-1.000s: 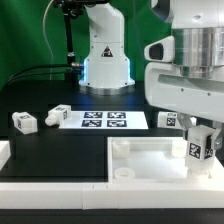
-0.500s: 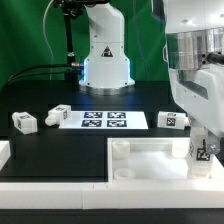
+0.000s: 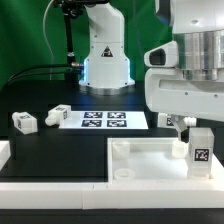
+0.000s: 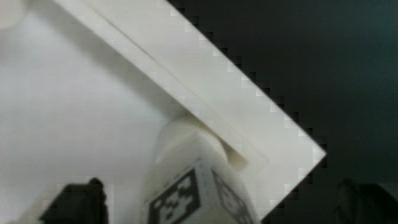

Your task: Assemble one leg

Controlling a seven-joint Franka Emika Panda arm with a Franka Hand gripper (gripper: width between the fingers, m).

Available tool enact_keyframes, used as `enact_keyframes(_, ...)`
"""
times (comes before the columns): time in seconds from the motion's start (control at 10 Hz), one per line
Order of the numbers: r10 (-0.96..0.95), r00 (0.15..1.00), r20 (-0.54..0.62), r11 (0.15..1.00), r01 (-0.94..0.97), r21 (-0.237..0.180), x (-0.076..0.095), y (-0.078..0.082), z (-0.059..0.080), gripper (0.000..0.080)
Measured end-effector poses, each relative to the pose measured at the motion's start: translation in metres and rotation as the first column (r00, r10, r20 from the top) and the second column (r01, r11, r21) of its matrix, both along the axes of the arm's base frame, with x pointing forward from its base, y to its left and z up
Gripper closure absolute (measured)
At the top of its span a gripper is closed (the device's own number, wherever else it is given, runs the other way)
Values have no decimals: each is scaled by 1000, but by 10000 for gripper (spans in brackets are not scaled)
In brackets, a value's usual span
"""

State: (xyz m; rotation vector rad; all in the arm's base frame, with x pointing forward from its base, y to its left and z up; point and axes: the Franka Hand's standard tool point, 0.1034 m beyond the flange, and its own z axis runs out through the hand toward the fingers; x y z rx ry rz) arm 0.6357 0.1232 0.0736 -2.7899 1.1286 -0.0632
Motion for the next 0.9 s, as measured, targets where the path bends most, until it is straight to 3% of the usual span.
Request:
enact_keyframes(0.2,217,976,17,976,-216,-31,1,-6,0,151)
enact_keyframes(0.3,422,906,24,905,-419,-75,7,-16,3,150)
enact_keyframes(0.4,505,862,28,860,-501,-97,10,-20,5,150)
enact_keyframes(0.6,471,882,25,879,-467,-91,8,-18,4,150)
enact_keyframes(0.8,433,901,25,899,-429,-86,8,-18,4,403)
enact_keyframes(0.9,348,937,23,936,-345,-74,8,-17,4,403)
